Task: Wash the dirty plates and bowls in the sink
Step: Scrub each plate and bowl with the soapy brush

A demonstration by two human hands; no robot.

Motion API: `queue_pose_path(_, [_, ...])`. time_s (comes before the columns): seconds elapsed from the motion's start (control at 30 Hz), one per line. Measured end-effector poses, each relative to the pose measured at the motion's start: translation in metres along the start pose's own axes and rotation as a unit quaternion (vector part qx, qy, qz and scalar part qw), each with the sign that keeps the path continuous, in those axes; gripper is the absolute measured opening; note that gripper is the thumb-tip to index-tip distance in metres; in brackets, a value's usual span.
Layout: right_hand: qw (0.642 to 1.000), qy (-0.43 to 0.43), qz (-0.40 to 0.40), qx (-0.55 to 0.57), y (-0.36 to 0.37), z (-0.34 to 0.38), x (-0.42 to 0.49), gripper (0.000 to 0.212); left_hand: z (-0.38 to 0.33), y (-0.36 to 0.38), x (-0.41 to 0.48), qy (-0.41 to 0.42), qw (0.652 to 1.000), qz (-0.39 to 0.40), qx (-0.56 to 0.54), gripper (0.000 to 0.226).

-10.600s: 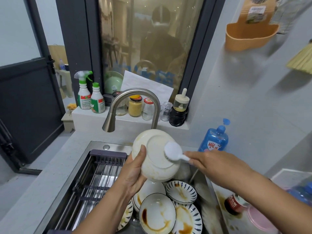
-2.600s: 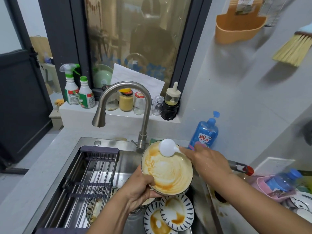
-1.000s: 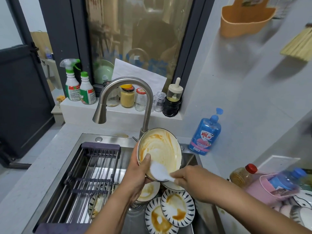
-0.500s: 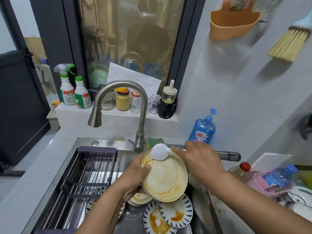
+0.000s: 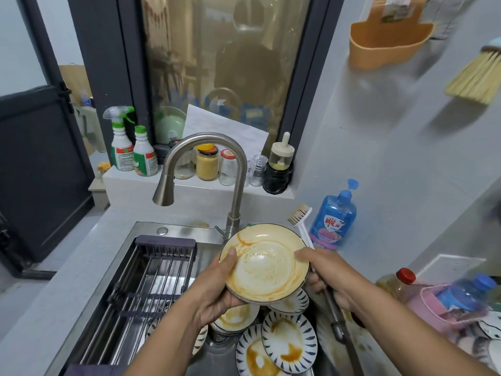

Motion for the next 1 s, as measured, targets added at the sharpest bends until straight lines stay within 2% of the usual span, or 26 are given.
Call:
queue_pose_path(0.07, [0.999, 0.024, -0.010, 0.042, 0.002, -0.002, 0.004, 0.011, -0.009, -0.002, -0.002, 0.061, 0.992, -0.015, 0.112, 0.048])
queue_pose_path(0.1, [0.997, 0.035, -0.019, 0.059, 0.003, -0.001, 0.003, 0.011, -0.017, -0.001, -0.005, 0.111, 0.971, -0.014, 0.211, 0.055])
queue_pose_path(0.13, [0.997, 0.041, -0.027, 0.067, 0.002, -0.001, 0.004, 0.011, -0.025, 0.005, -0.011, 0.166, 0.938, 0.000, 0.304, 0.058])
queue_pose_path(0.2, [0.996, 0.052, -0.034, 0.067, 0.002, -0.002, 0.006, 0.009, -0.030, 0.022, -0.022, 0.234, 0.848, 0.057, 0.473, 0.067])
queue_pose_path(0.27, [0.995, 0.067, -0.038, 0.065, 0.002, -0.004, 0.007, 0.007, -0.022, 0.038, -0.025, 0.242, 0.752, 0.092, 0.606, 0.078])
queue_pose_path(0.33, [0.994, 0.081, -0.037, 0.069, 0.006, -0.005, 0.007, 0.007, -0.011, 0.054, -0.025, 0.277, 0.666, 0.101, 0.685, 0.070])
queue_pose_path(0.37, [0.994, 0.082, -0.035, 0.061, 0.008, -0.003, 0.006, 0.008, -0.008, 0.061, -0.026, 0.308, 0.639, 0.092, 0.699, 0.065])
queue_pose_path(0.4, [0.996, 0.078, -0.030, 0.042, 0.010, 0.000, 0.005, 0.011, -0.007, 0.064, -0.025, 0.328, 0.635, 0.077, 0.695, 0.062])
queue_pose_path(0.43, [0.997, 0.072, -0.024, 0.012, 0.011, 0.004, 0.004, 0.018, -0.008, 0.063, -0.022, 0.336, 0.654, 0.060, 0.675, 0.061])
queue_pose_path(0.53, [0.993, 0.017, -0.013, -0.118, 0.006, 0.025, -0.007, 0.043, -0.018, 0.044, -0.011, 0.273, 0.793, -0.001, 0.545, 0.058])
queue_pose_path(0.6, [0.973, -0.067, -0.006, -0.221, 0.000, 0.045, -0.018, 0.040, -0.021, 0.027, -0.004, 0.222, 0.869, -0.034, 0.441, 0.058])
queue_pose_path(0.67, [0.921, -0.183, 0.001, -0.344, -0.003, 0.066, -0.034, 0.029, -0.021, 0.014, 0.003, 0.192, 0.919, -0.045, 0.341, 0.054])
queue_pose_path(0.73, [0.835, -0.266, 0.021, -0.482, 0.006, 0.079, -0.053, 0.029, -0.021, 0.010, 0.006, 0.173, 0.942, -0.040, 0.283, 0.056])
queue_pose_path(0.83, [0.692, -0.295, 0.031, -0.658, 0.028, 0.076, -0.070, 0.037, -0.019, 0.016, 0.008, 0.163, 0.952, -0.021, 0.259, 0.056])
queue_pose_path(0.87, [0.666, -0.309, 0.026, -0.679, 0.032, 0.076, -0.073, 0.037, -0.020, 0.018, 0.007, 0.163, 0.952, -0.023, 0.256, 0.057])
queue_pose_path(0.93, [0.658, -0.320, -0.001, -0.682, 0.027, 0.080, -0.069, 0.037, -0.020, 0.017, 0.008, 0.170, 0.950, -0.021, 0.261, 0.061])
queue_pose_path(1.0, [0.693, -0.287, -0.023, -0.661, 0.007, 0.088, -0.055, 0.036, -0.021, 0.015, 0.004, 0.176, 0.946, -0.019, 0.272, 0.063])
Point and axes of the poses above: each hand's wrist, its own x-axis towards the middle knuckle, its own y-axis out of the palm, z = x × y, the point moved 7 cm from there along x, towards the middle knuckle, and after that the axes turned 2 degrees about -x, right-handed, at the moved point
